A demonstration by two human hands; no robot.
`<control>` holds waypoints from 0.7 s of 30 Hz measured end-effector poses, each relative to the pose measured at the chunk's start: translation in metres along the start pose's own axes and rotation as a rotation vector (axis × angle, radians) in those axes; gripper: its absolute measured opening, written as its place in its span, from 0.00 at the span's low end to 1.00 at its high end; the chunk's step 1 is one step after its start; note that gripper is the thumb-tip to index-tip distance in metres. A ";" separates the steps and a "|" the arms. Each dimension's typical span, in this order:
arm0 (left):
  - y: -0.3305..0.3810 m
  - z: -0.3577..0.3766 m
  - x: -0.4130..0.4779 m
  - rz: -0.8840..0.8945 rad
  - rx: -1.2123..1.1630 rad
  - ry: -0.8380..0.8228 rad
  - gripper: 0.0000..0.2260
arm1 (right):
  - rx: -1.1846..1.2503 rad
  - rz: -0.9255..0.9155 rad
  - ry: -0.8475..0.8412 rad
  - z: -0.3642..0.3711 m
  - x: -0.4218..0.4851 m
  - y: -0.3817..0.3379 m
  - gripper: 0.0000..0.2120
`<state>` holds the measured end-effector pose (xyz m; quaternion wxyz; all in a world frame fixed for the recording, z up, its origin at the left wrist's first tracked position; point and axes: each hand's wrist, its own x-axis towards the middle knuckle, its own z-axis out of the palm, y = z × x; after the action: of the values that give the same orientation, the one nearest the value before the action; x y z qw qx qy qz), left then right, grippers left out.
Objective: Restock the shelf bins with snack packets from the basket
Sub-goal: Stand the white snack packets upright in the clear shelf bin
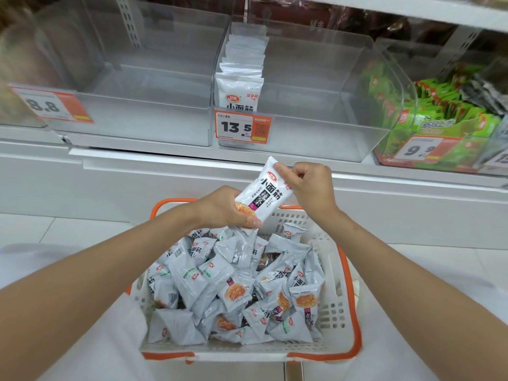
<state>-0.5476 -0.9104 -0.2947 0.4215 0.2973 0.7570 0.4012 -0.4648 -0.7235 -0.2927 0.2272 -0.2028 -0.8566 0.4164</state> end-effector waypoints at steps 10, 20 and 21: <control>0.018 -0.017 0.000 0.146 0.100 0.237 0.11 | 0.360 0.300 -0.359 -0.010 -0.024 -0.031 0.05; 0.114 -0.082 0.018 0.437 0.251 0.666 0.06 | 0.423 -0.052 0.076 -0.086 0.055 -0.073 0.07; 0.123 -0.089 0.024 0.436 0.292 0.698 0.04 | 0.426 -0.057 0.104 -0.088 0.068 -0.073 0.06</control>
<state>-0.6233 -0.8611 -0.1698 -0.0008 0.3532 0.8223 0.4461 -0.4825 -0.6743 -0.1706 0.3206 -0.1470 -0.7419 0.5702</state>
